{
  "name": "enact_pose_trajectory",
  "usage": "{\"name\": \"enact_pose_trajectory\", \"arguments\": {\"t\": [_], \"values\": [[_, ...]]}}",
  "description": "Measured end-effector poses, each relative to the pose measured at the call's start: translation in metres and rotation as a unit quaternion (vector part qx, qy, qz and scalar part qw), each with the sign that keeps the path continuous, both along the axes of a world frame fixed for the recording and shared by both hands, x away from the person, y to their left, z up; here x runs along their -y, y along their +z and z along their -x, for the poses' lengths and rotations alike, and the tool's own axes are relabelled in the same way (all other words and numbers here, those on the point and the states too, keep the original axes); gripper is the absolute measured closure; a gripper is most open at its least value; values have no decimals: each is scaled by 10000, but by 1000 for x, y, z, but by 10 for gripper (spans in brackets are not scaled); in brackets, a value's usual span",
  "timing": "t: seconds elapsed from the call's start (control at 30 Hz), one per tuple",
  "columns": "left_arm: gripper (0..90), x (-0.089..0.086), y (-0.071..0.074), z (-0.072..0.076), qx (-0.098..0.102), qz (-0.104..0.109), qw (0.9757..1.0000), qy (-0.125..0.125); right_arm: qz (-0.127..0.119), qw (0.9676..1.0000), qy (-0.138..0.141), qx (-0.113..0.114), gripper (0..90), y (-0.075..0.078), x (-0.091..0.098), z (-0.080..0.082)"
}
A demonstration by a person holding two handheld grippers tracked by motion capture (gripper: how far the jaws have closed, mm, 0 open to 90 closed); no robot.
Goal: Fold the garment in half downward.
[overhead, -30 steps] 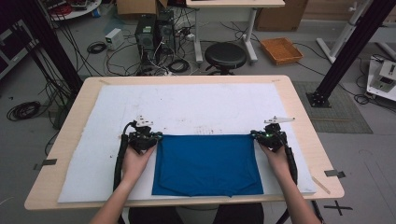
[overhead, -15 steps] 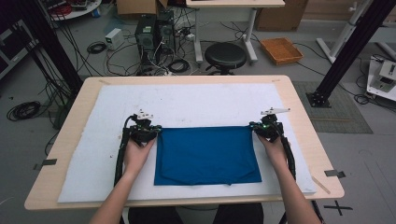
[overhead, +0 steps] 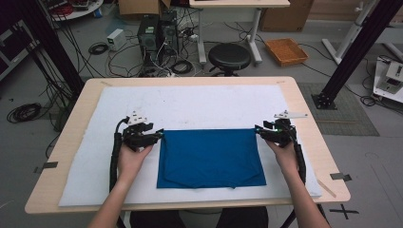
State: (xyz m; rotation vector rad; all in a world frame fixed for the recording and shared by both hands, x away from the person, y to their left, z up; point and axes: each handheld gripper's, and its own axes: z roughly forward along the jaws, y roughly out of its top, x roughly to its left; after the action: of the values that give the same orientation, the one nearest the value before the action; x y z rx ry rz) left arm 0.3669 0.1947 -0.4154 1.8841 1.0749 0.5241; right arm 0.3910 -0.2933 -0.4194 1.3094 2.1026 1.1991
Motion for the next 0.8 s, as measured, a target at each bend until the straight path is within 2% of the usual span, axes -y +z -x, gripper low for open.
{"name": "enact_pose_trajectory", "arguments": {"t": [0.13, 0.2, 0.3, 0.43, 0.57, 0.67, 0.8], "values": [[425, -11, 3, 20, 332, 31, 9993, -156, -135, 9996, 92, 229, 452, 6, 6, 19], [417, -16, 4, 25, 425, 22, 9989, -183, -196, 9992, 116, 317, 433, 8, 9, 26], [383, -22, 1, 26, 473, 127, 9987, -152, -267, 9983, 80, 521, 411, 9, 14, 36], [366, -25, -3, 27, 464, 257, 9984, -179, -188, 9969, 90, 756, 401, 12, 16, 43], [341, -26, 1, 31, 595, 275, 9974, -308, -241, 9967, 153, 760, 358, 13, 18, 44], [335, -28, 4, 34, 695, 276, 9968, -279, -289, 9973, 170, 657, 321, 12, 21, 42], [335, -29, 4, 36, 766, 241, 9965, -252, -346, 9971, 105, 673, 315, 13, 25, 43]]}}
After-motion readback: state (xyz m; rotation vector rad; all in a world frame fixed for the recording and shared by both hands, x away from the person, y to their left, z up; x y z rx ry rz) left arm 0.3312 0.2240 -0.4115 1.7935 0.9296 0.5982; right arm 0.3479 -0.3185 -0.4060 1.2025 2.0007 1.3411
